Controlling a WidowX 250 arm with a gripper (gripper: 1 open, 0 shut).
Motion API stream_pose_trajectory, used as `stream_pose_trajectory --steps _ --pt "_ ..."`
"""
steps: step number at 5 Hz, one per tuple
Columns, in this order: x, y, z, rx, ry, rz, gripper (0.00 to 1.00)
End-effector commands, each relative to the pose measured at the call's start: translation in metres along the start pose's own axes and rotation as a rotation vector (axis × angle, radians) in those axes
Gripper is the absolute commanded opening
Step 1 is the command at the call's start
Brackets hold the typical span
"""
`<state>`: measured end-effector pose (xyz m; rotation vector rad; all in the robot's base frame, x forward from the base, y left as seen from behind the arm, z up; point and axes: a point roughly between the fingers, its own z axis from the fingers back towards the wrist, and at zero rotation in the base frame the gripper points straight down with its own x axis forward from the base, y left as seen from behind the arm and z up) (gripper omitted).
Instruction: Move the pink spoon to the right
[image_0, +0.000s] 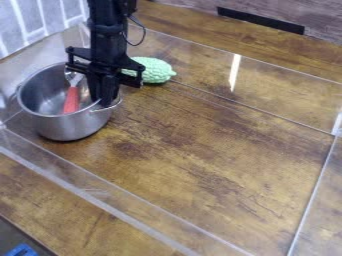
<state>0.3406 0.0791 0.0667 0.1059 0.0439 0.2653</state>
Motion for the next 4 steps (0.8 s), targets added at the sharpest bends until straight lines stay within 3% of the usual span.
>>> stream_pose_trajectory --steps 1,2,4 --pt "0.002 -0.016 0.054 0.006 -0.125 0.016 0.00" --pt "-0.006 -0.039 0.071 0.014 -0.138 0.015 0.00" --pt "-0.020 -0.083 0.087 -0.016 -0.155 -0.005 0.00"
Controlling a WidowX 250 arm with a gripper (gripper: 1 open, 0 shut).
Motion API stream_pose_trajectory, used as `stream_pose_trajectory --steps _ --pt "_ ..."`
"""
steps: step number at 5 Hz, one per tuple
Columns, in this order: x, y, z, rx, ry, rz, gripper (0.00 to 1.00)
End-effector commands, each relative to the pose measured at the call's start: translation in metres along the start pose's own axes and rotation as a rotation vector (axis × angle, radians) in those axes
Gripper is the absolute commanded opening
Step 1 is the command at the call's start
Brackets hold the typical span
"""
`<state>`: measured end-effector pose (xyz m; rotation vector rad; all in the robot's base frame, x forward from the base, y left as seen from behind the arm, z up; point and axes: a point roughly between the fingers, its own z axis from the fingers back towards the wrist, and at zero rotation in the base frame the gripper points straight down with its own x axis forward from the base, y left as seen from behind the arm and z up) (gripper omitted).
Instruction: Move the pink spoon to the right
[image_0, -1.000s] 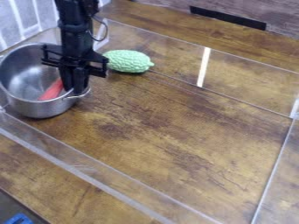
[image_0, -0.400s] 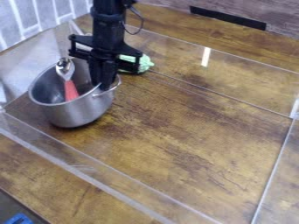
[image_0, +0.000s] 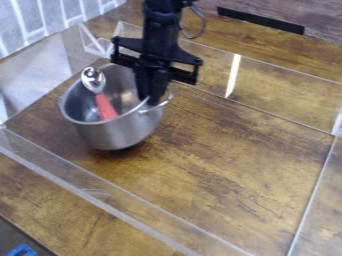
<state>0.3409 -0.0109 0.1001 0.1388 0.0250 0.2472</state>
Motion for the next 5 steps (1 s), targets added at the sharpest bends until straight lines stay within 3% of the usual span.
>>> stream_pose_trajectory --steps 1,3,4,5 --pt "-0.006 -0.030 0.051 -0.073 -0.137 0.003 0.00" --pt "-0.027 -0.100 0.048 -0.144 -0.158 -0.024 0.00" --pt "-0.031 -0.117 0.045 -0.177 -0.155 -0.024 0.00" --pt "-0.033 -0.120 0.042 -0.177 -0.158 -0.028 0.00"
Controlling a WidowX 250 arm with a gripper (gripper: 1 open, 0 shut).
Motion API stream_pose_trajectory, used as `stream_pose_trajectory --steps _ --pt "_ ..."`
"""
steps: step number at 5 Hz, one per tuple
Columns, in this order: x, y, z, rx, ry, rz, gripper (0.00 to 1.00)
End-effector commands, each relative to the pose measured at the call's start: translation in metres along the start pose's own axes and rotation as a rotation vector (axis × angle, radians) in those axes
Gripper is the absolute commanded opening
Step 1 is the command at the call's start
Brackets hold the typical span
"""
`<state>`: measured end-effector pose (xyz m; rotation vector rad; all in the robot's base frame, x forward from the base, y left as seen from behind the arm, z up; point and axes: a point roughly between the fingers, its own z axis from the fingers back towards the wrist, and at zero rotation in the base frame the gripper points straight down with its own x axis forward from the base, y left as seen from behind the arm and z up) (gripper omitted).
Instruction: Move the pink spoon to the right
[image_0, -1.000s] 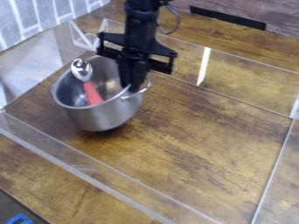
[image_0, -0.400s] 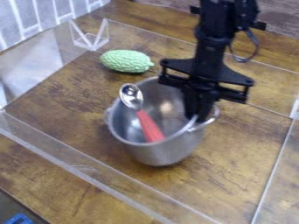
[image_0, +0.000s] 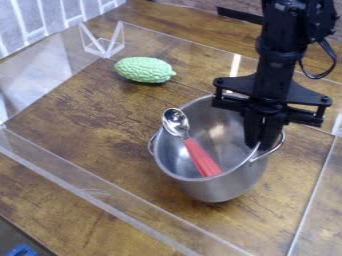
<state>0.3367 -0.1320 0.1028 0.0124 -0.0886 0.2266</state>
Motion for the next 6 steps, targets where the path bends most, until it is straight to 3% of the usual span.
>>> stream_pose_trajectory --steps 1,6 --pt "0.000 -0.010 0.017 -0.037 -0.061 -0.021 0.00" --pt "-0.020 -0.010 -0.015 -0.061 -0.082 -0.050 0.00"
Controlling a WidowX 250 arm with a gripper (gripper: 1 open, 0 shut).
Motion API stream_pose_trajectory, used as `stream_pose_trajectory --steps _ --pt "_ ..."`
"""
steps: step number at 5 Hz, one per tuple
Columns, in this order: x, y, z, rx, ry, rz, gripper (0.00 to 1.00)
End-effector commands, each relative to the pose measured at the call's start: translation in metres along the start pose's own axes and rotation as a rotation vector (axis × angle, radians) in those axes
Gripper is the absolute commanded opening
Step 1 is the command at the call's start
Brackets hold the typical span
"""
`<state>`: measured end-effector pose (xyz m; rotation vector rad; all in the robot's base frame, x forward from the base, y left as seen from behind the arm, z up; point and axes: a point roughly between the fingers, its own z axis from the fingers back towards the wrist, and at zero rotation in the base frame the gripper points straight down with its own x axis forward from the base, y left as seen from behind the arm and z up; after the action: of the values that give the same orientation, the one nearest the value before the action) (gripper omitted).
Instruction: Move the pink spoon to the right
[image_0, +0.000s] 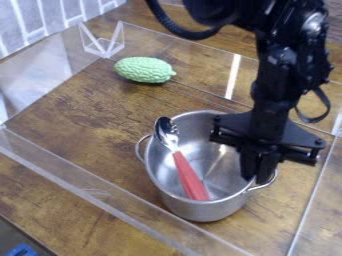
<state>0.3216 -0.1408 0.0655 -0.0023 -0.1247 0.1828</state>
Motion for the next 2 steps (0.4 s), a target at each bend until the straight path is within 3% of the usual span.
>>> stream_pose_trajectory --steps 1,2 --pt "-0.0038 -0.0043 0.0115 -0.051 -0.049 -0.006 0.00" --pt "-0.0067 -0.0044 0.0060 -0.055 -0.045 -0.006 0.00"
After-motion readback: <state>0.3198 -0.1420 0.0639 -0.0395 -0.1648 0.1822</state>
